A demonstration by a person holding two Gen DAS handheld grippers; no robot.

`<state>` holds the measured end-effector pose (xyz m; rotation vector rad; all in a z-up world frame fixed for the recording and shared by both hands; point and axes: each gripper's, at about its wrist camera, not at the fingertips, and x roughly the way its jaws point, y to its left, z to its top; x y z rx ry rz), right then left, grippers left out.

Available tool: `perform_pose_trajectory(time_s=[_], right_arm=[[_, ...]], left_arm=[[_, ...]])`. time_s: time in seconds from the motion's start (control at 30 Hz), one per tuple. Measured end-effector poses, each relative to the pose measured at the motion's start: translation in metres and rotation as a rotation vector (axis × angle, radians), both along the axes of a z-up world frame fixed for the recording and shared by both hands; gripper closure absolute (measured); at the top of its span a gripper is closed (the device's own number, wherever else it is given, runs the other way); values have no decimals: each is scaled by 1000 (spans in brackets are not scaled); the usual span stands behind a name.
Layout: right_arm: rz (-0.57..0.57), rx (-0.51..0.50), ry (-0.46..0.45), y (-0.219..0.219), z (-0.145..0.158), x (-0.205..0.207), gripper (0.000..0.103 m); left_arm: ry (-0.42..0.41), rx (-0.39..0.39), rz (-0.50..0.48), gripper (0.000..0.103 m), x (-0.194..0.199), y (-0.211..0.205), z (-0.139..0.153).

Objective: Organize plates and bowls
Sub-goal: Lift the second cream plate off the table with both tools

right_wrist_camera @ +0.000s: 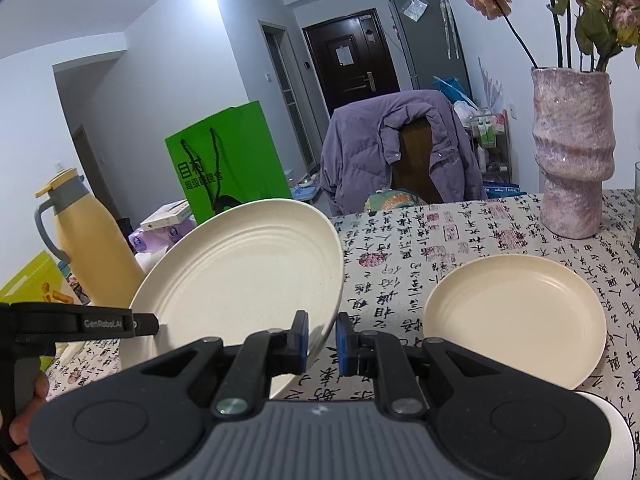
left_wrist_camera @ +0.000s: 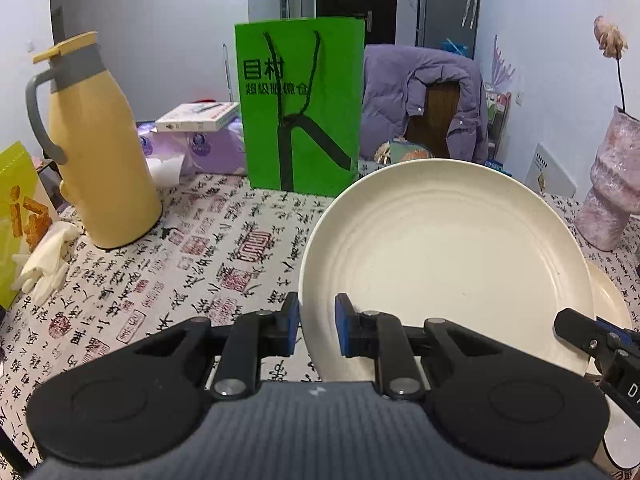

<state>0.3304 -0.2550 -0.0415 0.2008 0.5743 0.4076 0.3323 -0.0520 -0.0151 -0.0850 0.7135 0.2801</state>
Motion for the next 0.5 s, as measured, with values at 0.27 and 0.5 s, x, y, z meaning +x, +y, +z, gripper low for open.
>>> perform_pose_trajectory(time_s=[0.27,0.5], right_arm=[[24,7,-25,3,7,-8,89],[36,8,-46,7,10,-18,89]], left_arm=[[-33,-16,-4,84,-15,8,7],[-63,-21,-14,84,-31,14,12]])
